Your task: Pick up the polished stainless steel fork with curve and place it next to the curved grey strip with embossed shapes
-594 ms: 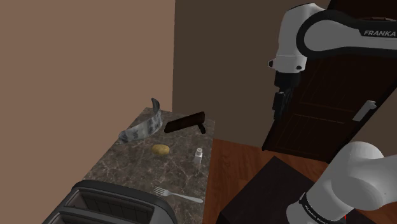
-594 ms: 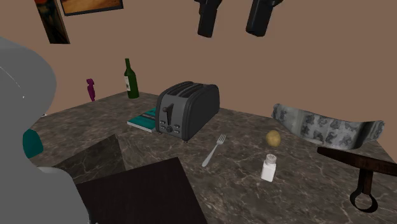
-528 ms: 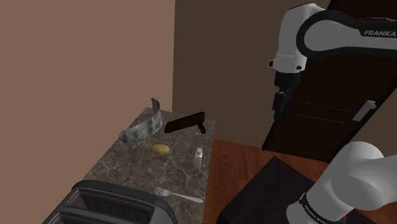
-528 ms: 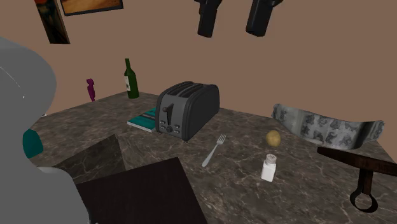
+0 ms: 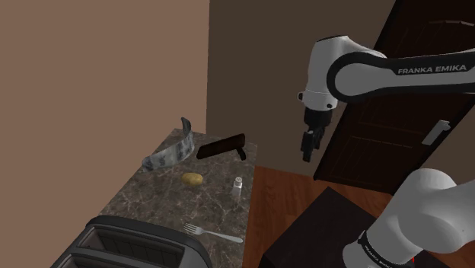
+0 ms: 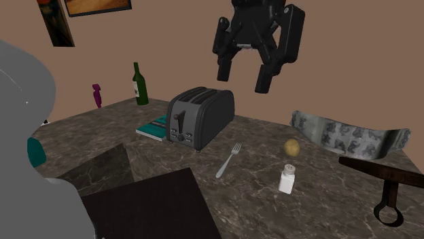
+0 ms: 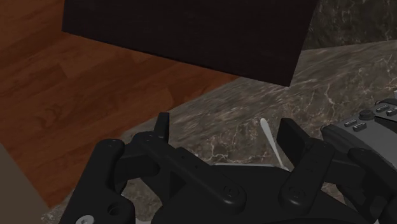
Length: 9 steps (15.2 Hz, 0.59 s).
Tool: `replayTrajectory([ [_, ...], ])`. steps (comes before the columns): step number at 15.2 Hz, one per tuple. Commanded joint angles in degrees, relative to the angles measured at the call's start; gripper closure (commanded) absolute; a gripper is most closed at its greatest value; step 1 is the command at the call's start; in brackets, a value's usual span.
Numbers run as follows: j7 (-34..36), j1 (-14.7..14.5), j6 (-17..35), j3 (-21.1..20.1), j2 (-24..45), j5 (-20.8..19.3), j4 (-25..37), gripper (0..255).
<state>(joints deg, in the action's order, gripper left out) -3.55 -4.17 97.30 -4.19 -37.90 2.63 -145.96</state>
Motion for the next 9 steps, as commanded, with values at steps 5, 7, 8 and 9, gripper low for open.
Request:
replayTrajectory([
  [5,1.94,-2.54,13.67,-3.64,7.85,2.62,-3.43,0],
  [7,2.61,-3.29,18.17,-4.91,11.23,3.26,-3.80,0],
  [8,2.97,-3.64,20.41,-5.55,13.04,3.51,-3.85,0],
  [9,3.34,-3.97,22.63,-6.18,14.92,3.70,-3.81,0],
])
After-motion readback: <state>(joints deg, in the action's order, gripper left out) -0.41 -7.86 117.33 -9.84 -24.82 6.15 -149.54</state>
